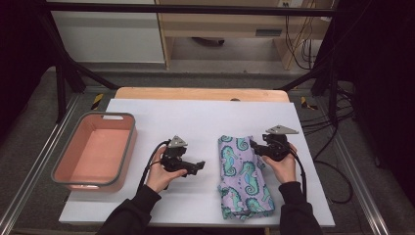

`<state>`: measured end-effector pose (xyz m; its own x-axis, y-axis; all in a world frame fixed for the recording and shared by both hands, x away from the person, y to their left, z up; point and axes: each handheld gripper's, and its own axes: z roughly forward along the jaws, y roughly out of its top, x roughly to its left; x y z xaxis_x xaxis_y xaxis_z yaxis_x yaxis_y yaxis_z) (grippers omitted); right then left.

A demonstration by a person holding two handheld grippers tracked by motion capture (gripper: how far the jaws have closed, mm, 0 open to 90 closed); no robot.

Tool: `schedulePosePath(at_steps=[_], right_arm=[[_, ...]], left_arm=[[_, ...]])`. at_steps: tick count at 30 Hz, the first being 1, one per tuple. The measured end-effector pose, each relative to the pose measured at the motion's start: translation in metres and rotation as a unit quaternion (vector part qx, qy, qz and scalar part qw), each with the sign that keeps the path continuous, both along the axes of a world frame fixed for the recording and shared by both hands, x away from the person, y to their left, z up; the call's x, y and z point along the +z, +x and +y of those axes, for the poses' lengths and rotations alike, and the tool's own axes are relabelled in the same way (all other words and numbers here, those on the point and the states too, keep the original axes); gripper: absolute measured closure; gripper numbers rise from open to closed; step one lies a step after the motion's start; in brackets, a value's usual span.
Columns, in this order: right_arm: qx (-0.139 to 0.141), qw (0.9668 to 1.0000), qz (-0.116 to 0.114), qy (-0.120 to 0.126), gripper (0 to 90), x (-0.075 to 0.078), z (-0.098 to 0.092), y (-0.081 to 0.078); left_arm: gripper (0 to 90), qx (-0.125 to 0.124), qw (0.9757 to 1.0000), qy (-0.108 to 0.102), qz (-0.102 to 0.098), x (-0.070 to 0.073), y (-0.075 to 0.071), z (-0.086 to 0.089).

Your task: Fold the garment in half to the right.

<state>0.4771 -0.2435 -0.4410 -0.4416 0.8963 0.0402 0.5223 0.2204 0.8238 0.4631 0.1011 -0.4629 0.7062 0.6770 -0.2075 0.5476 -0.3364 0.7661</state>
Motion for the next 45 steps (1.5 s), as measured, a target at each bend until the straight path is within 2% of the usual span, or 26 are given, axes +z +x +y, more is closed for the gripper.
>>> schedulePosePath(at_steps=[4,6,9,16,22,28,33,42,45], right_arm=[[0.018,0.9996,0.002,0.022,23.5,0.003,-0.002,-0.022],[0.027,0.9994,0.011,0.019,17.1,0.002,-0.002,-0.031],[0.032,0.9990,0.018,0.026,14.1,-0.001,-0.006,-0.045],[0.042,0.9974,0.015,0.057,9.6,-0.003,-0.015,-0.070],[0.048,0.9965,0.022,0.066,7.6,-0.009,-0.020,-0.081],[0.049,0.9964,0.024,0.064,7.0,-0.013,-0.022,-0.088],[0.054,0.9957,0.028,0.069,6.8,-0.016,-0.021,-0.095],[0.059,0.9957,0.033,0.064,5.8,-0.019,-0.019,-0.103],[0.060,0.9955,0.035,0.065,5.7,-0.020,-0.019,-0.105]], left_arm=[[2.7,-0.009,0.9999,0.005,-0.001,0.001,-0.002,-0.004],[2.5,-0.014,0.9999,0.002,-0.001,0.002,-0.003,-0.005],[2.5,-0.020,0.9998,0.002,-0.006,0.004,-0.004,-0.007],[2.5,-0.033,0.9994,-0.001,-0.010,0.008,-0.005,-0.012],[2.5,-0.033,0.9994,-0.003,-0.011,0.011,-0.003,-0.018],[2.5,-0.029,0.9995,-0.007,-0.013,0.014,0.002,-0.025],[2.5,-0.024,0.9996,-0.001,-0.012,0.014,0.006,-0.031],[2.9,-0.021,0.9996,0.002,-0.018,0.016,0.017,-0.047],[3.2,-0.020,0.9996,-0.004,-0.020,0.016,0.019,-0.052]])
